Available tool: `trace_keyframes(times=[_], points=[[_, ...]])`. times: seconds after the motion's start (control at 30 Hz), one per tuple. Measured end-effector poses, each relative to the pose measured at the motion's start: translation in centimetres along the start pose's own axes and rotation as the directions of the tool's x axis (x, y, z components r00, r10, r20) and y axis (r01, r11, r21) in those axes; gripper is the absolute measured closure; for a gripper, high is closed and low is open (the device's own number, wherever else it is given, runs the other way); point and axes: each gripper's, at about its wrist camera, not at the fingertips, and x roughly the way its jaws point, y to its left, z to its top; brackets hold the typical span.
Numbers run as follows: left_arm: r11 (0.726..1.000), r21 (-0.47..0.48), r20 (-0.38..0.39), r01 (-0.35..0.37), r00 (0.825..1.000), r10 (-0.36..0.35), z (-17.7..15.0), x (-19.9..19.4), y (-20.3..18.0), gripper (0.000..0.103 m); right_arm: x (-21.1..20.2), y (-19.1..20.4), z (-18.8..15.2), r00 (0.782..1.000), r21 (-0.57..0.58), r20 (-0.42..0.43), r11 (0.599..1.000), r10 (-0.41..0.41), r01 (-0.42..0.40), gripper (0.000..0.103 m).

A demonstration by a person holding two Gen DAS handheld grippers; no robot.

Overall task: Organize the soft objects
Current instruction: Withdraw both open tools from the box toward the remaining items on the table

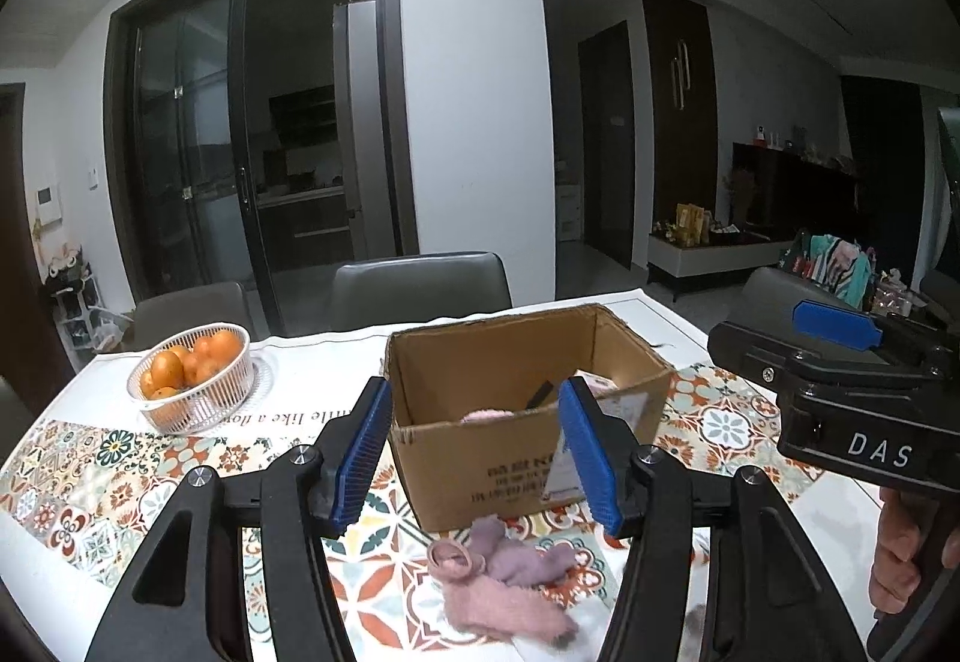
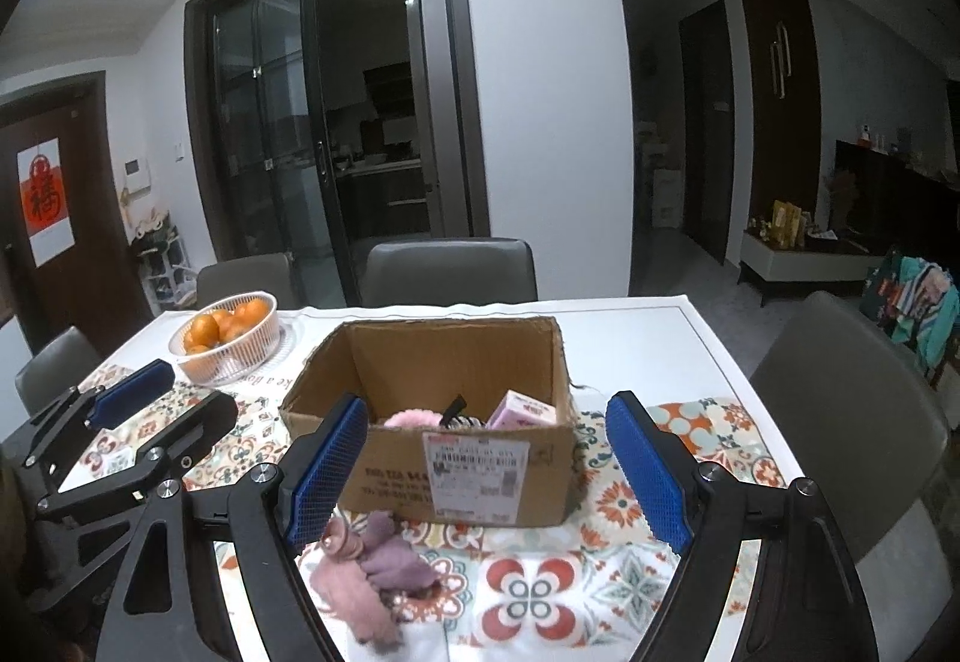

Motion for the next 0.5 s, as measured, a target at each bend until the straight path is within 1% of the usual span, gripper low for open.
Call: trace_keyframes(times=[0.27,0.5], points=[[1.000,-0.003,-0.014,0.002,1.000,-0.002,-1.8,-2.4,-0.8,0.045,-2.6,0.1,-2.2,1.000,0.001,-0.002,1.000,-0.009,0.009,0.020],[1.000,-0.025,-0.056,0.017,0.998,-0.019,-3.9,-3.4,-1.2,0.045,-4.1,-0.1,-4.3,1.000,0.015,-0.015,1.000,-0.005,0.005,0.020]])
